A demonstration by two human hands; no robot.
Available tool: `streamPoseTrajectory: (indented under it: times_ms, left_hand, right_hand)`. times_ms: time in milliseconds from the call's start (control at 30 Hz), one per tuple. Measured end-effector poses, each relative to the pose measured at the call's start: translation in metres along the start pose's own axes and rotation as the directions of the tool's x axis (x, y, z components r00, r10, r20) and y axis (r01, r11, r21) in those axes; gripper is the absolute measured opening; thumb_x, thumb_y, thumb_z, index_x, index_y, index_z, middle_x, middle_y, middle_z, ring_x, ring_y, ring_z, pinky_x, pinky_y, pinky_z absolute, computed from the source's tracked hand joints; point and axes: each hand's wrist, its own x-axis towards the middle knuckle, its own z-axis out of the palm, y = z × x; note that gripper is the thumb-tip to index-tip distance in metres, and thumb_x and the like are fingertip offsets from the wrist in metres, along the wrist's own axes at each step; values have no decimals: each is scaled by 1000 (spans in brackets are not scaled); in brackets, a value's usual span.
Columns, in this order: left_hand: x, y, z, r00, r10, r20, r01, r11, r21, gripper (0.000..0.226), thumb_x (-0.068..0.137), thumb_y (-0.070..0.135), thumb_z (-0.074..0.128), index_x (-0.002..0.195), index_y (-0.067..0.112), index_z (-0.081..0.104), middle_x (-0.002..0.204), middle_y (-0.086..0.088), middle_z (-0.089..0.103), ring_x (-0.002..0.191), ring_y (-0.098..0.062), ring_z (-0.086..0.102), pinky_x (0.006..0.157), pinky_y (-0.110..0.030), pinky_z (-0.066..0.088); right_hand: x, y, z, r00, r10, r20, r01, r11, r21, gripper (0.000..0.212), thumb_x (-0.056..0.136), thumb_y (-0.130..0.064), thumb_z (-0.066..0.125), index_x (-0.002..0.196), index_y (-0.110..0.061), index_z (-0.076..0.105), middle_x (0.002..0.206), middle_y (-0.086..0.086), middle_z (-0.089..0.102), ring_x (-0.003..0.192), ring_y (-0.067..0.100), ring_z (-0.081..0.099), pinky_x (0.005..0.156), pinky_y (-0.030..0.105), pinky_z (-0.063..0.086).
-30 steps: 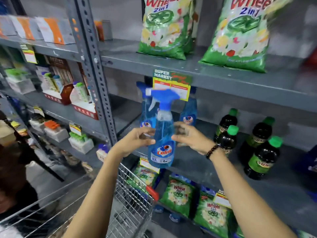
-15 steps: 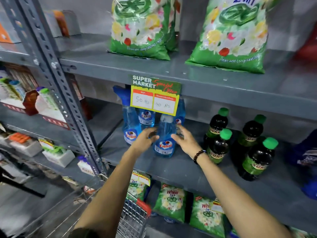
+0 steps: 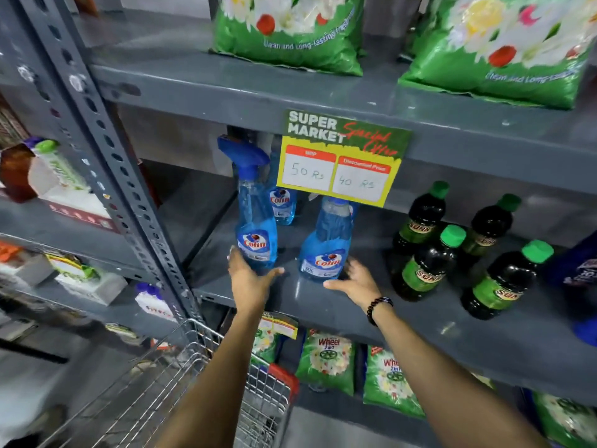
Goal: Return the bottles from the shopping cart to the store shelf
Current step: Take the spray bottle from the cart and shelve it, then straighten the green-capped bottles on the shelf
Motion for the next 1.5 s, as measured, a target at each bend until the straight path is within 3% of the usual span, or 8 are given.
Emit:
streamPoseTrajectory:
  times_ms: [67,133,333,533,1000,1233,1367,1500]
  left_hand:
    - [12,-1,5,1000,-16,19,15,999,35,122,51,33,88,143,3,14,153,-19,22,144,-33,13,119,-51,12]
    - [20,-4,8,999,-48,21,47,998,51,128,50,36,88,145,3,9,155,-18,18,145,-33,6,120,-49,6]
    - [22,-9,16,996,2,-92,-1,1000,11,105,57,29,85,140,4,25,142,-16,43,137,-33,27,120,-50,12]
    - [18,-11,11,997,9,-82,-10,1000,-20,96,57,22,84,135,3,30,136,-18,47,132,-34,31,116,-53,22]
    - [20,-14,8,997,-51,-53,51,999,0,103,57,24,86,139,8,25,141,-14,43,139,-38,20,116,-54,21]
    - [15,-16,3,1000,-25,-18,27,990,135,120,57,31,85,144,0,8,153,-22,17,142,-39,12,118,-52,16]
    - [-18,-21,-1,998,7,-70,7,979,204,100,63,32,81,138,-3,24,145,-25,32,136,-40,26,115,-52,25]
    - [-72,-20,13,995,78,60,-92,951,296,60,74,34,72,118,1,49,126,-22,52,120,-41,43,104,-54,37]
  right_hand:
    - [6,-1,5,999,0,-42,-2,998,-55,61,59,-2,83,114,-8,57,120,12,66,111,27,61,99,43,48]
    - [9,-1,10,998,3,-64,-8,997,-82,56,58,-8,84,108,-11,60,115,11,69,106,27,64,96,44,50]
    - [11,3,10,992,-26,-121,9,990,-142,41,63,-15,83,100,-12,66,109,10,72,95,21,66,87,34,52]
    - [8,4,10,993,-30,-113,12,987,-157,43,64,-13,83,103,-9,65,111,10,71,98,21,65,89,33,50]
    - [6,6,13,995,-15,-99,-4,982,-188,44,65,-15,82,105,-9,64,112,8,70,95,17,64,84,27,48]
    - [5,4,11,997,-2,-77,-19,962,-273,58,62,-16,83,114,-10,58,120,8,66,106,20,61,86,25,46]
    - [-20,17,6,993,-16,-120,-26,941,-337,83,66,-18,81,139,-11,39,144,9,46,131,24,43,106,30,36]
    - [-58,41,-15,986,-31,-164,-37,918,-395,74,72,-30,76,137,-20,42,143,7,48,130,24,45,107,35,38]
